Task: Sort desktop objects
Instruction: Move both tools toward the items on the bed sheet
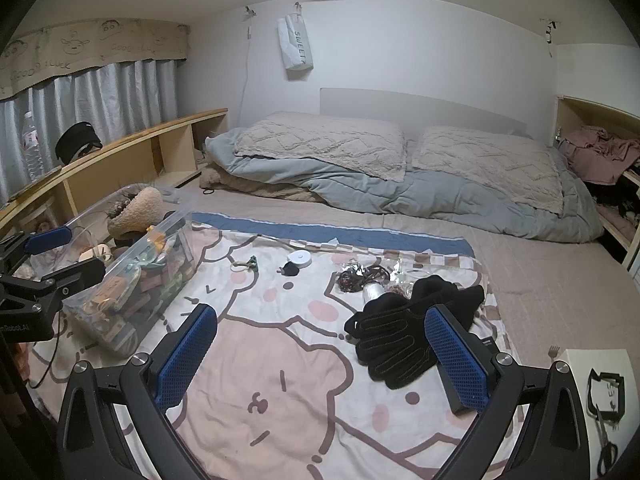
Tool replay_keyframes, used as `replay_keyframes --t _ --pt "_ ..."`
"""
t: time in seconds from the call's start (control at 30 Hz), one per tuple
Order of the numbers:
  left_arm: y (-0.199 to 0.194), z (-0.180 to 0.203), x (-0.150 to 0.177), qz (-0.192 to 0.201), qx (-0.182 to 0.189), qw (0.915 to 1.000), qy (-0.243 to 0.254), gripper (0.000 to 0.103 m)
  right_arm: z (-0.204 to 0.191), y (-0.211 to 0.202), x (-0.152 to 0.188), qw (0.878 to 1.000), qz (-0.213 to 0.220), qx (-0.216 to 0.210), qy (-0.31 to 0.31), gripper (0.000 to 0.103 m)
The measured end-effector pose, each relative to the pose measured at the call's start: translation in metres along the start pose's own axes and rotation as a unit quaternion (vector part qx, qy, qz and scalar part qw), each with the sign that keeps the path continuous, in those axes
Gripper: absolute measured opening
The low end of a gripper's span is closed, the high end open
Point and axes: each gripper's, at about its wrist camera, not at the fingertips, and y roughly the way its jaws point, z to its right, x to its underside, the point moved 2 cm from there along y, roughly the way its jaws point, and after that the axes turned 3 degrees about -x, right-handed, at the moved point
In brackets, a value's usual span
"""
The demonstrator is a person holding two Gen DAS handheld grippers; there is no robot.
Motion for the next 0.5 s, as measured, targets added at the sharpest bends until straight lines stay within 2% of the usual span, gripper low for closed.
replay_keyframes --t 0.5 --pt "-0.012 0.016 -0.004 0.007 0.004 1.0 0.001 0.103 0.0 -0.01 0.003 1.0 0.001 -0.008 -0.003 0.103"
